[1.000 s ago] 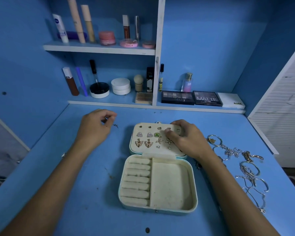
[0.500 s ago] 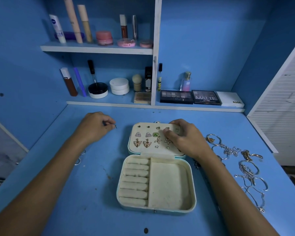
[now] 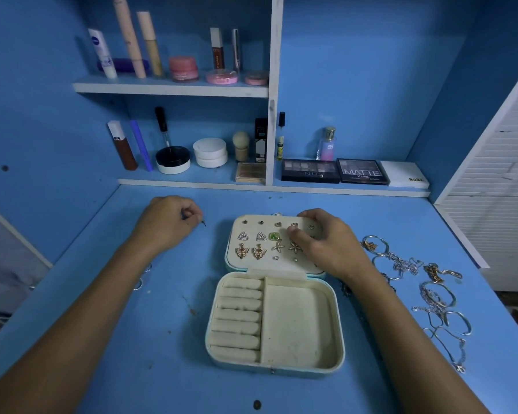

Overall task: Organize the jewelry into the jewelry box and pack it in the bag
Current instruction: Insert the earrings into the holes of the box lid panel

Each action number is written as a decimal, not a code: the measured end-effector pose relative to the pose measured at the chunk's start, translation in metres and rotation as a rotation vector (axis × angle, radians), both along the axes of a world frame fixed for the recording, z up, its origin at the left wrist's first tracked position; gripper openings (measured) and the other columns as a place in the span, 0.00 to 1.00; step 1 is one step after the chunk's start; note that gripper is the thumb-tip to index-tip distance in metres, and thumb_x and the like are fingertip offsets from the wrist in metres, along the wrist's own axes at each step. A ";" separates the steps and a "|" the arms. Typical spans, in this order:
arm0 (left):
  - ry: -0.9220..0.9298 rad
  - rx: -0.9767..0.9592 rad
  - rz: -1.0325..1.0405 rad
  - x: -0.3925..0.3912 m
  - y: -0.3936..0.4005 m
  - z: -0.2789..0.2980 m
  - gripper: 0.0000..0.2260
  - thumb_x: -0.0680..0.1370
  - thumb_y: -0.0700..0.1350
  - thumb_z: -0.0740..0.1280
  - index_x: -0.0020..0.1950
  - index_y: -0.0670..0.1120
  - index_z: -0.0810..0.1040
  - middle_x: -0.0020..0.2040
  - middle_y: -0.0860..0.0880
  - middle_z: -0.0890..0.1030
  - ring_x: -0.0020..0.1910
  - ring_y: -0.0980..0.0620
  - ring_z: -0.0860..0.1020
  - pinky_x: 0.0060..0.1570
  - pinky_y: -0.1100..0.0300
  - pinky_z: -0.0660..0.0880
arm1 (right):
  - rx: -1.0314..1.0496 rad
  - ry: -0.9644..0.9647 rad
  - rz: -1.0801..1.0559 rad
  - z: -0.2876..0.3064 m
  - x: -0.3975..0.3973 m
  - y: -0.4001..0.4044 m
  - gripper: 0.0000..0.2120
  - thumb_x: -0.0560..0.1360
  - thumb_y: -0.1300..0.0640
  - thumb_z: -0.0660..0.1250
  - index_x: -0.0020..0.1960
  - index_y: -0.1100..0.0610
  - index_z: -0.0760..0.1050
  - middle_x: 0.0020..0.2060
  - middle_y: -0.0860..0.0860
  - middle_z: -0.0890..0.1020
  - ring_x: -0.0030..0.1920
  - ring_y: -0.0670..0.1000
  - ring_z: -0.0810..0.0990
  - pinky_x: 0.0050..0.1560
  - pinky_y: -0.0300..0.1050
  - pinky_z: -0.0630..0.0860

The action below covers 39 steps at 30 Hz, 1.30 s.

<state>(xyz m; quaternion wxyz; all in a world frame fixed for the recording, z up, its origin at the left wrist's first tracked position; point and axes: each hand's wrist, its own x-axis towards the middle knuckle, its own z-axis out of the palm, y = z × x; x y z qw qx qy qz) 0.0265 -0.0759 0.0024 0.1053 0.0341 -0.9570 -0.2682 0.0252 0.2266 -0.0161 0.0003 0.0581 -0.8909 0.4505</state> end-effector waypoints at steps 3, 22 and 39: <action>0.051 0.083 0.028 0.008 0.011 0.005 0.06 0.76 0.41 0.71 0.41 0.52 0.82 0.37 0.56 0.82 0.38 0.63 0.78 0.36 0.76 0.69 | 0.012 0.010 -0.004 0.004 0.003 -0.001 0.19 0.75 0.42 0.70 0.63 0.48 0.75 0.52 0.47 0.80 0.55 0.50 0.78 0.55 0.48 0.77; 0.196 0.389 -0.297 0.060 0.060 -0.005 0.10 0.73 0.37 0.76 0.46 0.53 0.86 0.42 0.56 0.83 0.34 0.55 0.77 0.34 0.58 0.73 | 0.116 0.028 -0.065 0.014 0.017 -0.017 0.42 0.62 0.28 0.73 0.67 0.50 0.71 0.58 0.46 0.76 0.60 0.50 0.75 0.61 0.51 0.76; 0.124 0.346 -0.256 0.070 0.073 0.003 0.06 0.70 0.36 0.77 0.43 0.45 0.87 0.32 0.57 0.78 0.25 0.65 0.72 0.30 0.77 0.64 | 0.259 0.047 -0.031 0.014 0.021 -0.026 0.48 0.58 0.27 0.74 0.72 0.46 0.65 0.63 0.45 0.73 0.65 0.52 0.70 0.64 0.55 0.72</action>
